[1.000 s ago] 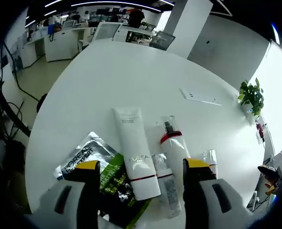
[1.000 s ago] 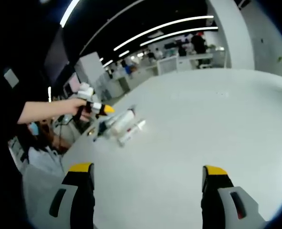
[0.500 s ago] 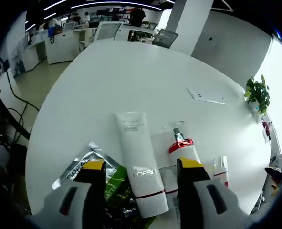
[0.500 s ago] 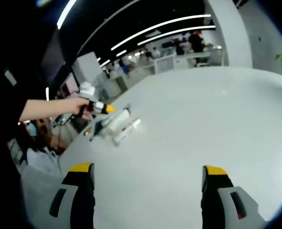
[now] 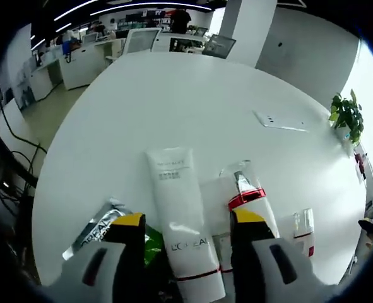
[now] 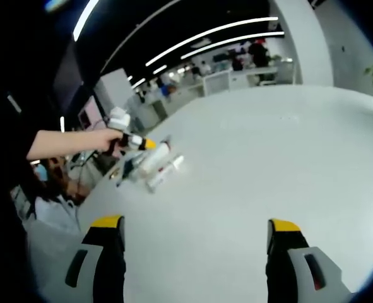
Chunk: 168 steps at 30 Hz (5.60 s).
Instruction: Arrange the skincare products in the storage area until every visible bottle or jar stands upright without overlapping.
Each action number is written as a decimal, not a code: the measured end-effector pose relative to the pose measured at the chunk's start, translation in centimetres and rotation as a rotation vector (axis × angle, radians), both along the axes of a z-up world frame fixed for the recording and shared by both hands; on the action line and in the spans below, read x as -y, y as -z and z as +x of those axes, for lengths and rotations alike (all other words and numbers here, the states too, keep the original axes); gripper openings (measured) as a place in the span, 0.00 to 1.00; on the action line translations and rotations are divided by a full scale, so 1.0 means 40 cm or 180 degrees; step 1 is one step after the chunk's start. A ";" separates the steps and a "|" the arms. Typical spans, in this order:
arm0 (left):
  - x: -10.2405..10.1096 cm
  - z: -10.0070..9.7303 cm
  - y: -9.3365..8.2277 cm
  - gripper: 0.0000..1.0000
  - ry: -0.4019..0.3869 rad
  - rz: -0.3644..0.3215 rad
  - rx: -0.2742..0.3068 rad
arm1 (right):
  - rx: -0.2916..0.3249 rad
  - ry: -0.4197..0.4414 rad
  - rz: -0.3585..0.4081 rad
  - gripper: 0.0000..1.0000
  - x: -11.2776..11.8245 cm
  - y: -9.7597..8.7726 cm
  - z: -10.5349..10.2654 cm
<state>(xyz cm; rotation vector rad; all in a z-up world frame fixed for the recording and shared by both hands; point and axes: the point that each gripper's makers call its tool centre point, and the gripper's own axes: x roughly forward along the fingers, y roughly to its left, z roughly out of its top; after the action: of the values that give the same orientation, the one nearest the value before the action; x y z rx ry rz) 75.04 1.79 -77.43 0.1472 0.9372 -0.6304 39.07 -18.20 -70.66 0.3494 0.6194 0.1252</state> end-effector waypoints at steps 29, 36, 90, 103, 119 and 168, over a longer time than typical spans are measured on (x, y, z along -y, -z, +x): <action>0.002 0.022 0.024 0.37 0.0279 0.0432 0.0133 | 0.0021 0.0053 0.0063 0.94 0.004 0.012 0.023; 0.008 0.021 0.019 0.33 0.0282 0.0498 0.0289 | 0.0067 -0.0054 0.0065 0.94 -0.015 -0.005 0.057; 0.033 -0.177 -0.340 0.30 0.1015 -0.0324 0.1885 | 0.0836 -0.0891 0.1336 0.72 -0.353 -0.228 0.571; 0.084 -0.321 -0.466 0.30 0.1217 -0.0578 0.2139 | 0.1127 -0.0833 0.1495 0.52 -0.355 -0.320 0.560; 0.126 -0.415 -0.530 0.30 0.1343 -0.0721 0.2256 | 0.1301 -0.0810 0.1496 0.30 -0.337 -0.392 0.535; 0.287 -0.630 -0.604 0.44 0.2459 -0.2457 0.0796 | 0.1649 -0.1943 0.0994 0.04 -0.236 -0.536 0.322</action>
<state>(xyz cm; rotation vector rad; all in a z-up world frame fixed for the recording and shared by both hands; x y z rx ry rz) 49.83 -9.68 -53.26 -0.1149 0.3167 -1.6050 51.94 -8.77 -49.20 0.3997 0.1704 0.8771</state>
